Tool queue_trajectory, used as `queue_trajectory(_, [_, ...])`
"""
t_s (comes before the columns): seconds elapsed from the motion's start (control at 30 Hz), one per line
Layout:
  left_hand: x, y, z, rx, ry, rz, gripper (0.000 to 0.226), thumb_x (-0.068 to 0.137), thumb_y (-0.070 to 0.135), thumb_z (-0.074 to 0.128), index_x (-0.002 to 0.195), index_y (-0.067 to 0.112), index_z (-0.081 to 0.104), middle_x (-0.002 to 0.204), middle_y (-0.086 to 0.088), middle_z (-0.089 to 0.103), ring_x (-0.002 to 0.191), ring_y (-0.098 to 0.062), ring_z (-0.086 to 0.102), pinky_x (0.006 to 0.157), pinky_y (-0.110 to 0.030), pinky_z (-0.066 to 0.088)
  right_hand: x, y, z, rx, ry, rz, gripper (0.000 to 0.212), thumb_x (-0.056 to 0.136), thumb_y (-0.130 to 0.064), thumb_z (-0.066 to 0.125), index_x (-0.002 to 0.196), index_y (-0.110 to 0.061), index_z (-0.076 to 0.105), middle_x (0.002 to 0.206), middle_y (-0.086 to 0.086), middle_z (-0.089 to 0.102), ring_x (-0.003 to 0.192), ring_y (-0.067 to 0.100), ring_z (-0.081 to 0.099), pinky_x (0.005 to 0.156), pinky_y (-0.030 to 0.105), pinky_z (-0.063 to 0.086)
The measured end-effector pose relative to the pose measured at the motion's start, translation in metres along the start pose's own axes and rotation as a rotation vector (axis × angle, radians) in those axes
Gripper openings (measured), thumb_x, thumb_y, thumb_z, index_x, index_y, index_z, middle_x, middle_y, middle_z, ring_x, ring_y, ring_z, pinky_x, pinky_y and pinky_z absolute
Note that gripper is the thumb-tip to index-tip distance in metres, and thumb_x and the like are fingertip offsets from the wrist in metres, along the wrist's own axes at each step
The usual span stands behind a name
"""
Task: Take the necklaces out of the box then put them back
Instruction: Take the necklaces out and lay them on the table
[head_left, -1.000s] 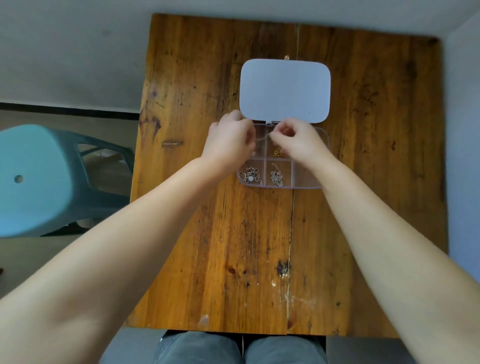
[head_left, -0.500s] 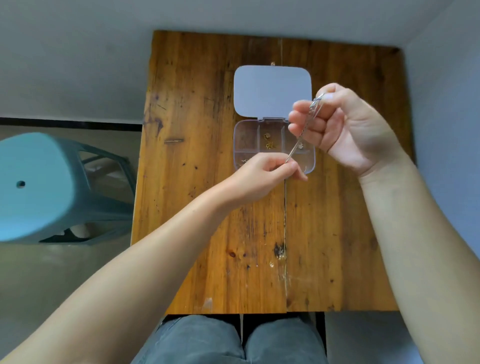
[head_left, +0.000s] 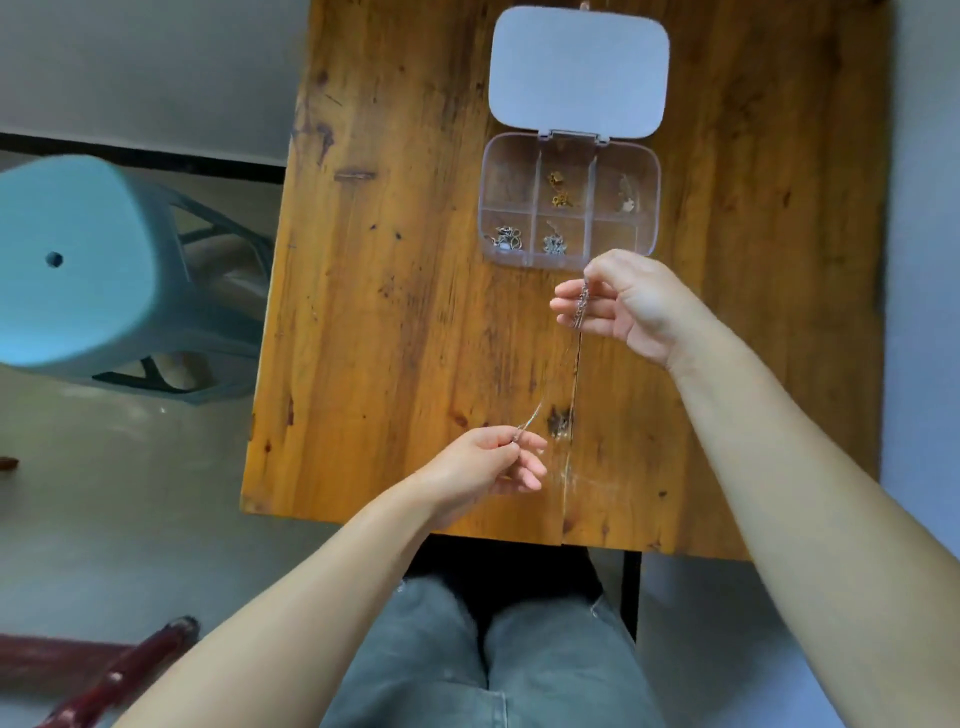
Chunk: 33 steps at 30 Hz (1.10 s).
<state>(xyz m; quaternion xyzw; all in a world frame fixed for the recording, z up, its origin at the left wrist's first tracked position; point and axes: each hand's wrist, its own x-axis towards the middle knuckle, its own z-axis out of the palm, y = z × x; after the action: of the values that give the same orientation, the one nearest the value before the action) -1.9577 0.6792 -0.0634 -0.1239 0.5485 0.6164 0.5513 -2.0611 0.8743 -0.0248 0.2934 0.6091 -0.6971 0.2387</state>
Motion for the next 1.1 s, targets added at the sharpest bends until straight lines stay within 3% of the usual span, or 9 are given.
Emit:
queue_trajectory(0.2, [0.003,-0.020,0.005,0.172,0.288,0.021,0.016,0.101,0.015,0.032,0.099,0.012,0.047,0.095,-0.005,0.072,0.082,-0.016,0.070,0.077,-0.025,0.055,0.022,0.024,0.026,-0.136,-0.007,-0.022,0.016,0.094,-0.010,0.045,0.081,-0.014,0.052,0.091,0.011,0.072,0.078,0.019,0.074,0.068,0.031,0.059])
queue_trajectory(0.4, [0.009,-0.025,0.001,0.165,0.484,-0.133,0.020,0.095,0.021,0.050,0.078,0.009,0.052,0.077,-0.009,0.074,0.070,-0.021,0.072,0.070,-0.030,0.057,0.028,0.032,0.041,-0.302,0.036,-0.044,0.016,0.093,-0.009,0.047,0.078,-0.015,0.052,0.101,0.009,0.071,0.088,0.015,0.071,0.078,0.029,0.057])
queue_trajectory(0.6, [0.008,-0.021,-0.010,0.462,0.460,-0.253,0.030,0.090,0.033,0.058,0.073,0.009,0.065,0.064,-0.005,0.073,0.056,-0.016,0.070,0.063,-0.028,0.058,0.027,0.036,0.035,-0.576,0.070,-0.105,0.008,0.091,-0.015,0.059,0.089,-0.009,0.063,0.096,0.008,0.072,0.095,0.021,0.068,0.088,0.039,0.055])
queue_trajectory(0.7, [0.009,0.003,-0.024,0.543,0.334,-0.286,0.030,0.090,0.033,0.059,0.073,0.010,0.066,0.066,-0.004,0.073,0.058,-0.015,0.070,0.060,-0.026,0.057,0.024,0.021,0.030,-0.800,0.066,-0.153,0.014,0.090,-0.025,0.061,0.088,-0.013,0.068,0.090,0.001,0.071,0.087,0.017,0.065,0.077,0.032,0.053])
queue_trajectory(0.77, [0.012,0.032,-0.032,0.617,0.341,-0.163,0.027,0.091,0.032,0.057,0.073,0.012,0.063,0.065,-0.001,0.072,0.058,-0.015,0.070,0.062,-0.028,0.058,0.025,0.002,0.024,-0.906,0.073,-0.203,0.014,0.091,-0.027,0.059,0.085,-0.018,0.067,0.084,-0.001,0.071,0.077,0.011,0.064,0.068,0.026,0.050])
queue_trajectory(0.83, [0.021,0.067,-0.038,0.803,0.479,0.090,0.027,0.091,0.032,0.056,0.071,0.015,0.059,0.064,0.004,0.069,0.062,-0.017,0.067,0.063,-0.031,0.055,0.032,-0.021,0.017,-0.918,0.117,-0.258,0.010,0.092,-0.023,0.058,0.088,-0.019,0.066,0.086,0.000,0.072,0.078,0.009,0.067,0.073,0.028,0.055])
queue_trajectory(0.97, [0.055,0.137,-0.044,1.154,0.696,0.624,0.011,0.089,0.024,0.058,0.093,0.014,0.059,0.093,-0.005,0.062,0.089,-0.024,0.053,0.071,-0.036,0.046,0.067,-0.061,0.009,-1.103,0.283,-0.423,0.024,0.093,-0.015,0.052,0.112,-0.013,0.066,0.114,0.008,0.068,0.102,0.022,0.063,0.084,0.027,0.046])
queue_trajectory(1.03, [0.073,0.156,-0.050,1.338,0.694,0.717,0.015,0.090,0.021,0.056,0.100,0.011,0.060,0.101,-0.010,0.060,0.096,-0.029,0.050,0.076,-0.038,0.040,0.089,-0.067,0.012,-1.223,0.291,-0.422,0.031,0.094,-0.016,0.050,0.124,-0.013,0.060,0.127,0.010,0.062,0.114,0.027,0.057,0.091,0.032,0.044])
queue_trajectory(1.1, [0.083,0.163,-0.056,1.435,0.630,0.716,0.016,0.091,0.019,0.052,0.096,0.010,0.064,0.096,-0.009,0.060,0.094,-0.029,0.049,0.078,-0.038,0.035,0.107,-0.066,0.019,-1.400,0.278,-0.430,0.032,0.095,-0.017,0.049,0.125,-0.013,0.059,0.126,0.013,0.061,0.114,0.032,0.056,0.086,0.036,0.046])
